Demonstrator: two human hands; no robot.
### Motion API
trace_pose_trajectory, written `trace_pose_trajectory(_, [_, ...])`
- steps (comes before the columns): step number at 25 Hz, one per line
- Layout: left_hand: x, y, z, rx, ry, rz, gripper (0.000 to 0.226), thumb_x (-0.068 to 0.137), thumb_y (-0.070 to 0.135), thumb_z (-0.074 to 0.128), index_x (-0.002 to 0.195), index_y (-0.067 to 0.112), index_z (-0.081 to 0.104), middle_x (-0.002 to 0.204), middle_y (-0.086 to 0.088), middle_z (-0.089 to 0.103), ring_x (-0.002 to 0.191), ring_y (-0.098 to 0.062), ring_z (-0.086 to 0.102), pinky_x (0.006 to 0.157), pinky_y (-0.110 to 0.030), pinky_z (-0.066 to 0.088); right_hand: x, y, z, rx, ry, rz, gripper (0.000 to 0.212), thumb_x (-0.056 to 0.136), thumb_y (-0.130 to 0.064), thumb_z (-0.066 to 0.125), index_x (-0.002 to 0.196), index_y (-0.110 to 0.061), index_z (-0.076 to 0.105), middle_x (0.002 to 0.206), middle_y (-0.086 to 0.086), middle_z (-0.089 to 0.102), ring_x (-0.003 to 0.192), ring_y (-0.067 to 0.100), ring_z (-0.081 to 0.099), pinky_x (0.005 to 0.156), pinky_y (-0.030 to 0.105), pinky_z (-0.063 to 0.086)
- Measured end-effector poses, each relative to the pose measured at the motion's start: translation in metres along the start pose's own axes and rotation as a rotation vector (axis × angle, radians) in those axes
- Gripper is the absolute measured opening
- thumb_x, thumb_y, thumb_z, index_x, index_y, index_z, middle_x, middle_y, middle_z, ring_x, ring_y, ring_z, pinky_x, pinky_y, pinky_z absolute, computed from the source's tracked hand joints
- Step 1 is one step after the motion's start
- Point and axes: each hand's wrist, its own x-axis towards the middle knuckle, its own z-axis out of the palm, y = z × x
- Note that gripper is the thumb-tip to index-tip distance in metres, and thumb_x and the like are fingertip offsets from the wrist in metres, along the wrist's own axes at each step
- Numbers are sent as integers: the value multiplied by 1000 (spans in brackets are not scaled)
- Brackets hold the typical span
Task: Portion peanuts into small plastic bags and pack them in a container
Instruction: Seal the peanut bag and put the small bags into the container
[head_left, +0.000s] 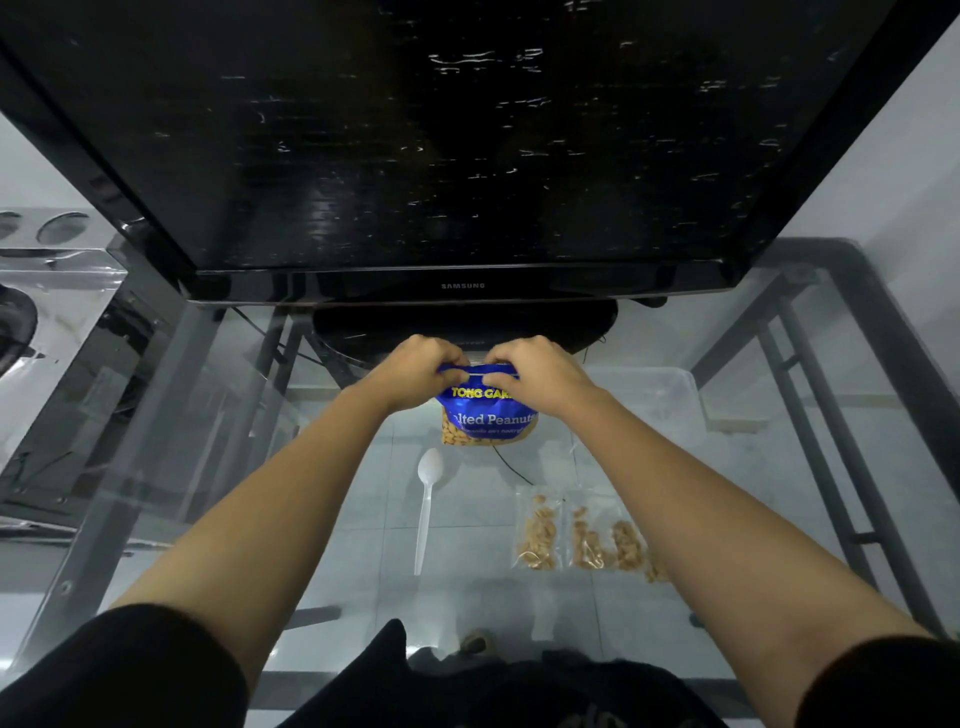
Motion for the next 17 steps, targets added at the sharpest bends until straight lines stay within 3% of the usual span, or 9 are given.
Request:
trace_pose_trajectory(4, [1, -2, 3, 56, 29, -6, 22, 92, 20, 54, 105, 6, 65, 102, -11, 69, 96, -23, 62, 79, -32, 44, 9, -14, 6, -17, -11, 91, 30, 92, -35, 54, 116, -17, 59, 113, 11, 65, 104, 27, 60, 73, 33, 50])
trace_pose_trajectory(9, [1, 2, 12, 137, 122, 1, 18, 90, 18, 50, 95, 9, 65, 95, -8, 70, 89, -25, 61, 81, -31, 31, 14, -21, 16, -77, 32, 116, 24, 93, -29, 53, 109, -13, 61, 112, 13, 64, 101, 28, 60, 70, 31, 45])
trace_pose_trajectory(17, [-2, -8, 12, 144, 136, -12, 22, 93, 28, 49, 107, 15, 60, 111, -2, 64, 107, -19, 53, 88, -36, 30, 3, 16, -4, 71, -24, 113, 26, 89, -36, 58, 104, -16, 64, 102, 8, 68, 94, 23, 63, 72, 33, 52])
